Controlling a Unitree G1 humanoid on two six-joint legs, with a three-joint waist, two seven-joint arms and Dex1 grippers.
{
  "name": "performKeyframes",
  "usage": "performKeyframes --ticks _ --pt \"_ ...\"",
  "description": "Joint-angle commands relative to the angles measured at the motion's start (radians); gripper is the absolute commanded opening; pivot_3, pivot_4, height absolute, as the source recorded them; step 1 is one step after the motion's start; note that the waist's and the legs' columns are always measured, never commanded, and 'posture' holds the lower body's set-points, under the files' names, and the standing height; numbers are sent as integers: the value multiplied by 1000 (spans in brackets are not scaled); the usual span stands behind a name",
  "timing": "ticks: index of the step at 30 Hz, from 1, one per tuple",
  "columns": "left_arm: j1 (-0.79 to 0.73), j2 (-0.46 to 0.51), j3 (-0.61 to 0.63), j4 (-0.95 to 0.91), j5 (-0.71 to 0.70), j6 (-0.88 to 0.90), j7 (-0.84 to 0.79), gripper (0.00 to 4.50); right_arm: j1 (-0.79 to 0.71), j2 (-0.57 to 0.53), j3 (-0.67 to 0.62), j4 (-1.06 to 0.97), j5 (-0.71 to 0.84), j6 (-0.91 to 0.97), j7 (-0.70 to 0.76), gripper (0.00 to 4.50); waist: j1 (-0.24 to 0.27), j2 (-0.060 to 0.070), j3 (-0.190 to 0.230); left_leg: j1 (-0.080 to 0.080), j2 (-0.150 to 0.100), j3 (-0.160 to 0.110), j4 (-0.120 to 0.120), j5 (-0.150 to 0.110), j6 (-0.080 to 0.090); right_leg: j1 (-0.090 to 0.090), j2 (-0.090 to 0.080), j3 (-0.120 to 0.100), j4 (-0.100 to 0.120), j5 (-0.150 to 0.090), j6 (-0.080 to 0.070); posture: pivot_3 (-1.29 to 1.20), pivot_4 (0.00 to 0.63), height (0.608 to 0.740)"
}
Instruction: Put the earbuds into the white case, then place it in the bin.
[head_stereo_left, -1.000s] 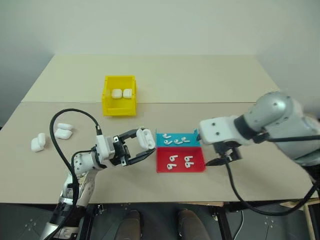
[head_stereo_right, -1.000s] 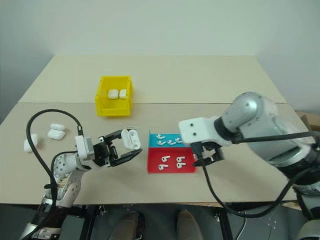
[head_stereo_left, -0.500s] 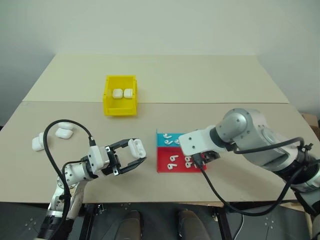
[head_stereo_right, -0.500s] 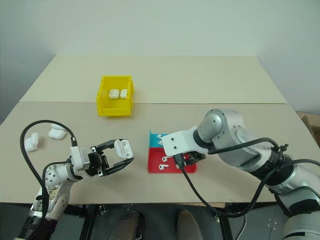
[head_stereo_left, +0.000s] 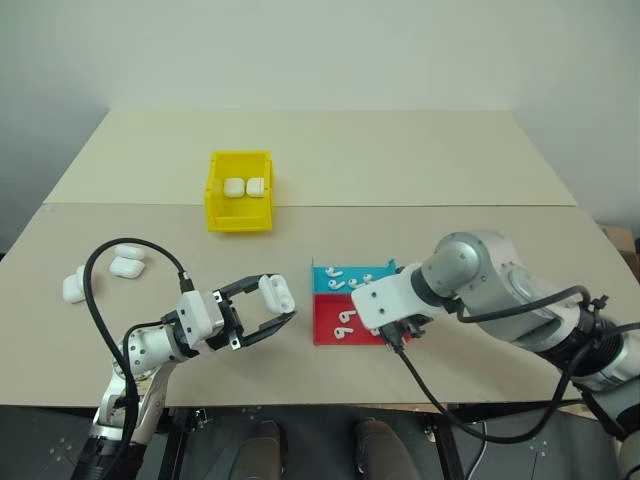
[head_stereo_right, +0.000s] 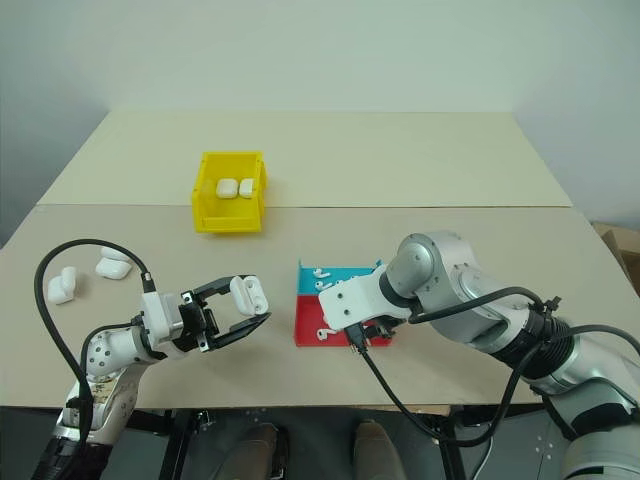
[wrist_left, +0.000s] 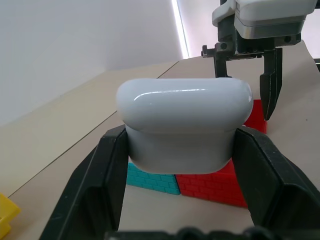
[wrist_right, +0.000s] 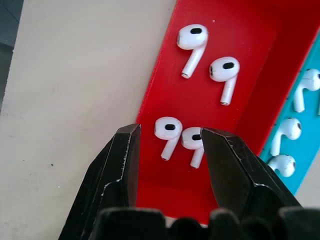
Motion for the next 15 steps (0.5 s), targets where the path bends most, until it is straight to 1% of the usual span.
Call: performKeyframes --ticks 1,15 --pt "-3 16 19 -47 -1 13 11 2780 10 7 2 -17 -29 -20 9 2359 0 0 0 0 0 0 0 0 0 0 0 0 0 0 0 0 150 740" --pt "2 27 21 -60 21 24 33 2780 39 48 13 63 -82 -69 16 2359 -1 0 0 0 0 0 0 0 0 0 0 0 0 0 0 0 150 740"
